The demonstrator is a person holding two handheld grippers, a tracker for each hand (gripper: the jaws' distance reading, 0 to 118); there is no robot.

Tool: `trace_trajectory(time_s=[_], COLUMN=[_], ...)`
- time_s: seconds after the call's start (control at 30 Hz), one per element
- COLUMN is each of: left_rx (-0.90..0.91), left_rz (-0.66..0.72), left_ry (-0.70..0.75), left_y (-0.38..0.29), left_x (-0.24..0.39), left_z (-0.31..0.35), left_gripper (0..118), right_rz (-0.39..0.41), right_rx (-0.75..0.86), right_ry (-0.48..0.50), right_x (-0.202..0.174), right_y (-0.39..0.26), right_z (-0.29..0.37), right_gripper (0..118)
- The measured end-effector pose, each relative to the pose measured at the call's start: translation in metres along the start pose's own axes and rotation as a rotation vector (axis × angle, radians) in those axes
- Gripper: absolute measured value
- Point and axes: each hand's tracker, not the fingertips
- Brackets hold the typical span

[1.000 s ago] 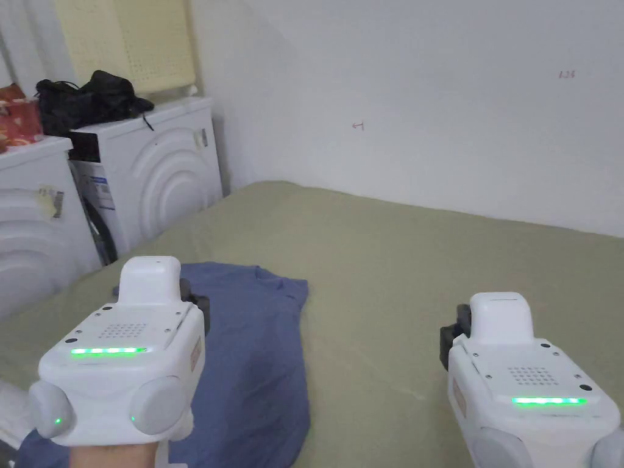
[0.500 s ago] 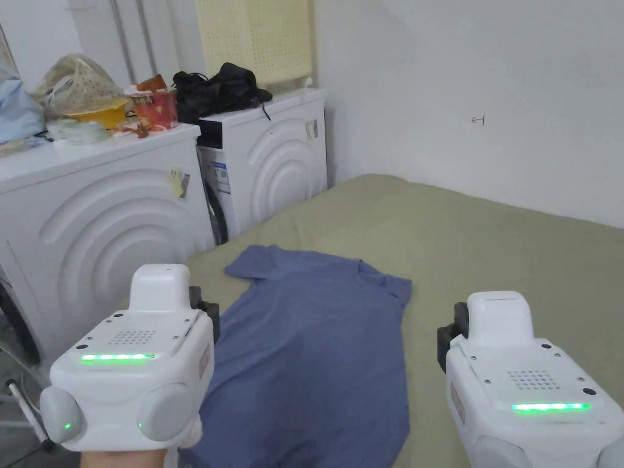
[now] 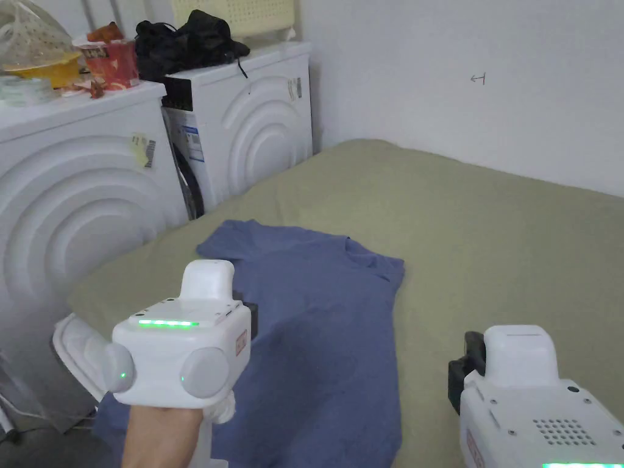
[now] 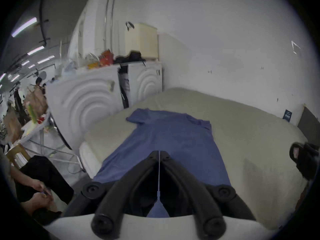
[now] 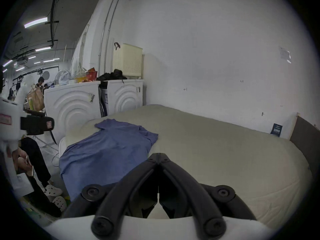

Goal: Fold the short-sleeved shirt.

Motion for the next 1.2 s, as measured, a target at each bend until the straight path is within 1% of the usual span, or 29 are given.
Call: trace_trajectory(time_s=[0.07, 0.13, 0.2, 0.23, 0.3, 0.37, 0.4, 0.43, 0.47, 0.5, 0.53, 0.57, 0.6, 0.63, 0.7, 0.73, 0.77, 0.8, 0.83, 0.87, 0.9, 0.93, 0.97, 1.03, 1.07, 1.13, 1.17, 1.2], left_rx=[-0.082, -0.149, -0.251, -0.314, -0.366, -0.432, -0.428, -0.421, -0.41, -0.42, -0.487, -0.429, -0.433, -0.456, -0.48, -0.472, -0.466, -0.464, -0.456, -0.413, -0.38, -0.374, -0.371, -0.372, -0.333, -0.315, -0.252, -0.241], left_rz=[0.045, 0.045, 0.014, -0.024, -0.083, -0.09, -0.079, -0.093, -0.1, -0.101, -0.13, -0.125, -0.166, -0.181, -0.178, -0.185, -0.188, -0.182, -0.179, -0.195, -0.218, -0.235, -0.239, -0.227, -0.216, -0.179, -0.19, -0.193], left_ry=[-0.033, -0.076, -0.141, -0.166, -0.169, -0.171, -0.175, -0.17, -0.164, -0.167, -0.147, -0.117, -0.091, -0.097, -0.098, -0.087, -0.085, -0.078, -0.08, -0.082, -0.053, -0.015, -0.018, -0.037, -0.053, -0.123, -0.144, -0.174], left_y=[0.008, 0.015, 0.021, 0.024, 0.027, 0.028, 0.027, 0.027, 0.024, 0.022, 0.016, 0.013, 0.008, 0.01, 0.003, 0.001, -0.001, 0.0, 0.001, 0.005, 0.01, 0.011, 0.012, 0.022, 0.029, 0.044, 0.049, 0.051], left_x=[0.004, 0.019, 0.028, 0.039, 0.053, 0.066, 0.071, 0.077, 0.082, 0.085, 0.09, 0.098, 0.103, 0.104, 0.113, 0.116, 0.102, 0.102, 0.103, 0.106, 0.109, 0.112, 0.111, 0.11, 0.112, 0.119, 0.134, 0.141], left_z=[-0.052, -0.091, -0.143, -0.163, -0.194, -0.217, -0.222, -0.224, -0.228, -0.229, -0.236, -0.233, -0.236, -0.205, -0.197, -0.188, -0.251, -0.249, -0.246, -0.236, -0.228, -0.225, -0.219, -0.205, -0.192, -0.168, -0.116, -0.102], left_gripper=[2, 2, 1, 2, 2, 2, 5, 34, 78, 117, 114, 111, 113, 114, 115, 114, 109, 97, 62, 31, 14, 14, 3, 3, 3, 3, 3, 3], right_rz=[0.0, -0.006, -0.012, -0.015, -0.01, -0.008, -0.009, -0.01, -0.012, -0.016, -0.019, -0.022, -0.025, -0.031, -0.039, -0.04, -0.044, -0.047, -0.043, -0.044, -0.05, -0.058, -0.067, -0.076, -0.076, -0.078, -0.091, -0.1], right_rx=[-0.036, -0.065, -0.092, -0.109, -0.135, -0.152, -0.156, -0.163, -0.171, -0.176, -0.183, -0.185, -0.188, -0.19, -0.196, -0.201, -0.202, -0.201, -0.203, -0.203, -0.201, -0.199, -0.197, -0.189, -0.181, -0.167, -0.157, -0.15], right_ry=[-0.004, -0.001, -0.006, -0.005, -0.003, -0.011, -0.013, -0.018, -0.022, -0.023, -0.029, -0.032, -0.037, -0.043, -0.051, -0.06, -0.066, -0.07, -0.086, -0.101, -0.107, -0.121, -0.136, -0.166, -0.186, -0.232, -0.246, -0.261], right_x=[0.002, 0.005, 0.009, 0.011, 0.014, 0.018, 0.02, 0.023, 0.026, 0.028, 0.03, 0.032, 0.034, 0.036, 0.041, 0.044, 0.049, 0.052, 0.056, 0.062, 0.068, 0.074, 0.08, 0.094, 0.101, 0.116, 0.124, 0.132], right_y=[-0.011, -0.02, -0.029, -0.034, -0.041, -0.048, -0.051, -0.054, -0.057, -0.059, -0.061, -0.063, -0.064, -0.065, -0.067, -0.067, -0.067, -0.068, -0.068, -0.067, -0.067, -0.066, -0.064, -0.063, -0.062, -0.06, -0.06, -0.06], right_z=[-0.014, -0.027, -0.039, -0.045, -0.055, -0.061, -0.063, -0.064, -0.065, -0.066, -0.067, -0.067, -0.067, -0.066, -0.063, -0.06, -0.056, -0.052, -0.047, -0.042, -0.037, -0.03, -0.022, -0.005, 0.006, 0.025, 0.036, 0.045], right_gripper=[0, 0, 0, 0, 0, 0, 0, 0, 0, 0, 0, 0, 0, 0, 0, 0, 0, 0, 0, 0, 0, 0, 0, 0, 0, 0, 0, 0])
